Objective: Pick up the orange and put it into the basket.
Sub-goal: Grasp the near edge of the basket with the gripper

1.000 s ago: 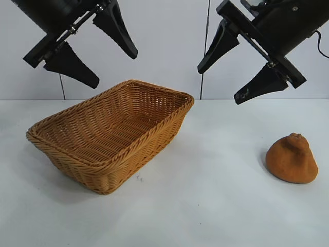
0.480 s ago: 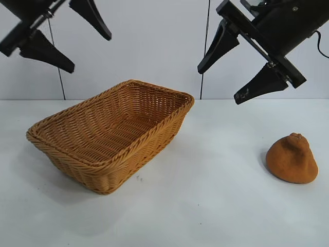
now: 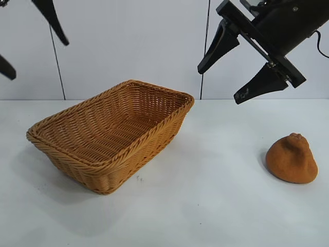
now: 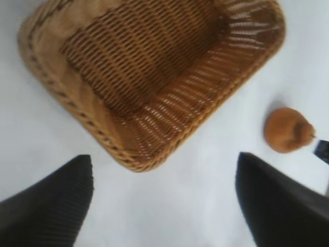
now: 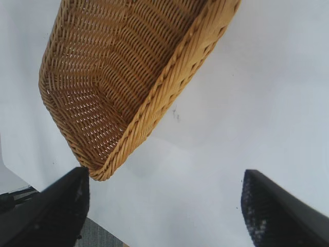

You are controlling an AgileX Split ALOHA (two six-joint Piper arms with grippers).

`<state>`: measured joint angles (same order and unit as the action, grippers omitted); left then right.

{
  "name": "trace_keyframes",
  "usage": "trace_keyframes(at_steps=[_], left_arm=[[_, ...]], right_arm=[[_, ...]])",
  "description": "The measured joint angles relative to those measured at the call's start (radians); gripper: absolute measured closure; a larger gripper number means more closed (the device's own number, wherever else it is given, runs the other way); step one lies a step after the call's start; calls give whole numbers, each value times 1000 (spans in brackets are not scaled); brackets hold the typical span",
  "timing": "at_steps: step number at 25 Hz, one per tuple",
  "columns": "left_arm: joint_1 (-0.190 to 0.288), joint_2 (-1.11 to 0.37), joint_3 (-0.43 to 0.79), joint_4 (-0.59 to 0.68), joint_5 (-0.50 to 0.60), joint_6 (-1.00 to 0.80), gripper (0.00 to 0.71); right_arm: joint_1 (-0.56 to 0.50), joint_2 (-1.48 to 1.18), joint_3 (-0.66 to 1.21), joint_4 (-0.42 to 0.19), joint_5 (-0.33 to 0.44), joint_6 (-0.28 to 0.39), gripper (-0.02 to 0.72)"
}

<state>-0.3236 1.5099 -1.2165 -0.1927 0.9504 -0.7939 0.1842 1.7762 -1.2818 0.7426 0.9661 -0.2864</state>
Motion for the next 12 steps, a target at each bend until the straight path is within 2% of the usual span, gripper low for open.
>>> trace_keyframes(at_steps=[2, 4, 12], left_arm=[[-22, 15, 28, 65, -32, -143, 164], [-28, 52, 38, 75, -79, -221, 164], [-28, 246, 41, 69, -165, -281, 164]], right_arm=[[0, 0, 0, 4, 0, 0, 147], [0, 0, 0, 4, 0, 0, 147], [0, 0, 0, 4, 9, 0, 147]])
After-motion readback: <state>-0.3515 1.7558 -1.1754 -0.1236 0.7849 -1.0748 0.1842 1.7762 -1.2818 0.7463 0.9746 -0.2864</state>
